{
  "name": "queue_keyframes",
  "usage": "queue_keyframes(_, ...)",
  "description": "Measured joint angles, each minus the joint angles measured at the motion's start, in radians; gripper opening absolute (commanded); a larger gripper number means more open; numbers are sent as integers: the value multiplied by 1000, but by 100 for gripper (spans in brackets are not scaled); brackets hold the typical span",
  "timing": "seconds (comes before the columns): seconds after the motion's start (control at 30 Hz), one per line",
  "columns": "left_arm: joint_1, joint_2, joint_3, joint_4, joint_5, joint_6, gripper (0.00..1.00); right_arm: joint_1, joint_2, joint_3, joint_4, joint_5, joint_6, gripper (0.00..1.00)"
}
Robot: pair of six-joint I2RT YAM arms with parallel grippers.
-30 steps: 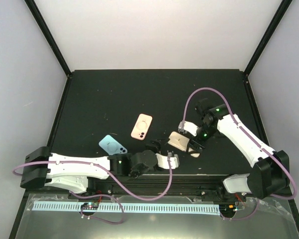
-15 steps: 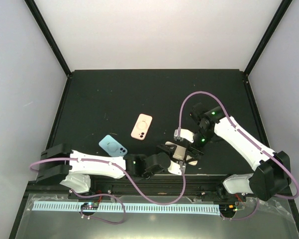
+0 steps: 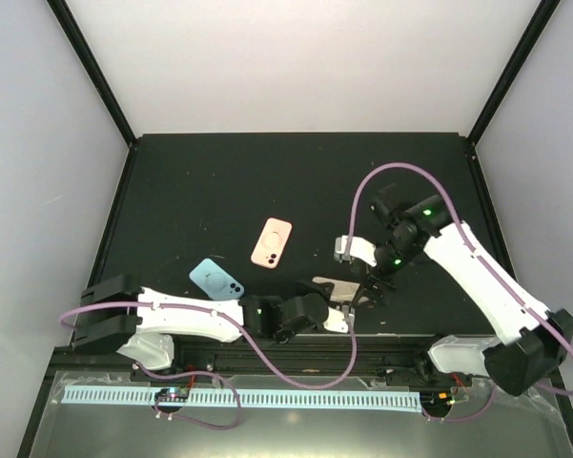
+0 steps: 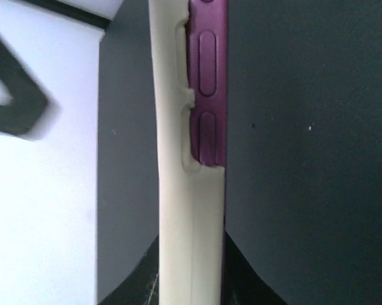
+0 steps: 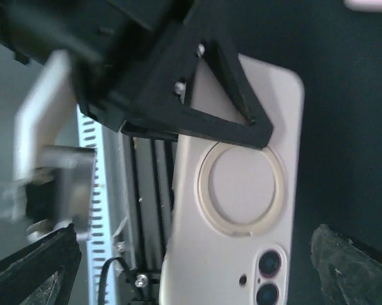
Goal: Take the phone out of the phone case
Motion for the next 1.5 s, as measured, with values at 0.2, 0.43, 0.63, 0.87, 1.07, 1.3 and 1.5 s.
queue_keyframes(0.2, 97, -86, 0, -98, 123, -348, 10, -29, -123, 138, 23, -23, 23, 100)
queue_keyframes(0.43, 349, -394, -153, 57, 454, -914, 4, -281, -231, 115, 265, -217, 198, 91)
queue_keyframes(0.63, 401, -467, -312, 310, 653, -1250, 3, -307, -249, -61, 526, -441, 377, 85)
queue_keyframes(0.87, 401, -463, -344, 530, 798, -1420, 4, -308, -319, -291, 862, -647, 638, 72)
queue_keyframes(1.07, 401, -406, -343, 676, 882, -1492, 4, -291, -279, -269, 945, -756, 695, 50)
queue_keyframes(1.3, 401, -358, -339, 755, 939, -1525, 5, -261, -284, -267, 984, -768, 735, 21)
queue_keyframes(1.5, 403, -351, -331, 764, 967, -1516, 41, -261, -289, -267, 999, -768, 768, 7)
